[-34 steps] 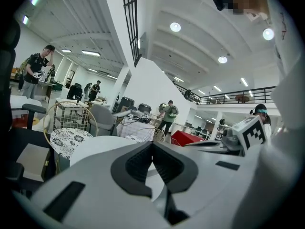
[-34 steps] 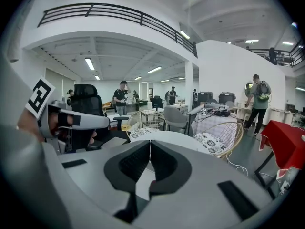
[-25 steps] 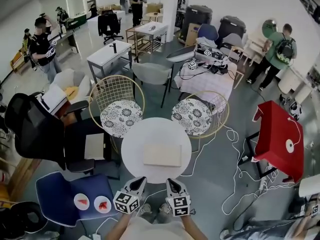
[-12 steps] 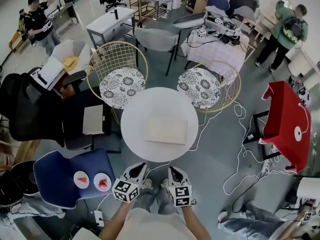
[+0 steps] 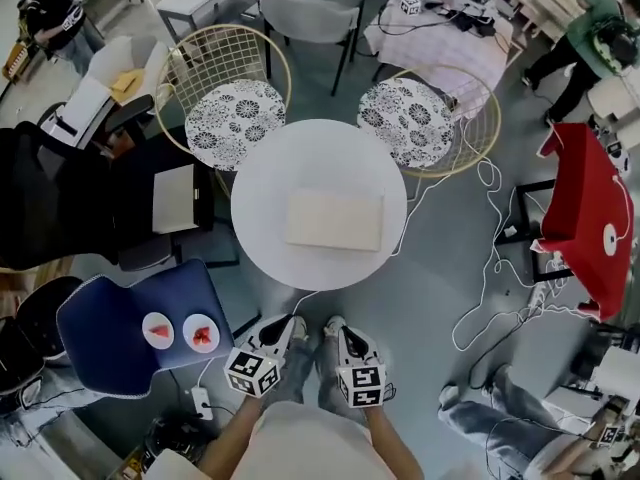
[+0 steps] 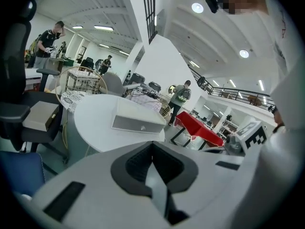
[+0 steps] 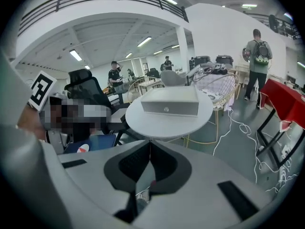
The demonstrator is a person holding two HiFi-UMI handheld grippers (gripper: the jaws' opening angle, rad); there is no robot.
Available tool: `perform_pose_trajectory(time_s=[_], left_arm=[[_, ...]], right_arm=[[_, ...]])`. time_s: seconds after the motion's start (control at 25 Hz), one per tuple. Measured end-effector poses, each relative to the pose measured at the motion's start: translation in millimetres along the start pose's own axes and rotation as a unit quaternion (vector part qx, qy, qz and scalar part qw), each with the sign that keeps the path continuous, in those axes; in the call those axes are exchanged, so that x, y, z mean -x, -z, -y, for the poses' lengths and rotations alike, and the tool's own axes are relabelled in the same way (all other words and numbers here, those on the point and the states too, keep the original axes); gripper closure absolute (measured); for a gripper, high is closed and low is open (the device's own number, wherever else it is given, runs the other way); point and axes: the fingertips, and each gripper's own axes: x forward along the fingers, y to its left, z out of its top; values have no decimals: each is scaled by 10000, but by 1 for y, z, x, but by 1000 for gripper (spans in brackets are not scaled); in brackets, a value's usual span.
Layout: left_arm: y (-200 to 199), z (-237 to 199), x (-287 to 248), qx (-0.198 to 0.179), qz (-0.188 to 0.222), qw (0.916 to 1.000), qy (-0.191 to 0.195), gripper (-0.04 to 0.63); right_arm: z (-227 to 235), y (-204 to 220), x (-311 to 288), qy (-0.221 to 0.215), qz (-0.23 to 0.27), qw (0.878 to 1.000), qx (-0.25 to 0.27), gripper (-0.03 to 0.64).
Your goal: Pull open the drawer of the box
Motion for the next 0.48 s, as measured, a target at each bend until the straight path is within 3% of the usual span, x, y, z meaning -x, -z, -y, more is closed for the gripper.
perform_pose_trajectory(time_s=[0.24, 0.48], left_arm=[[36, -3, 2, 185, -198, 9996, -8, 583], [48, -2, 4, 221, -280, 9994, 27, 583]], right_arm=[[-9, 43, -4, -44, -300, 9994, -150, 600], [-13, 57, -5, -73, -393, 9990, -198, 601]])
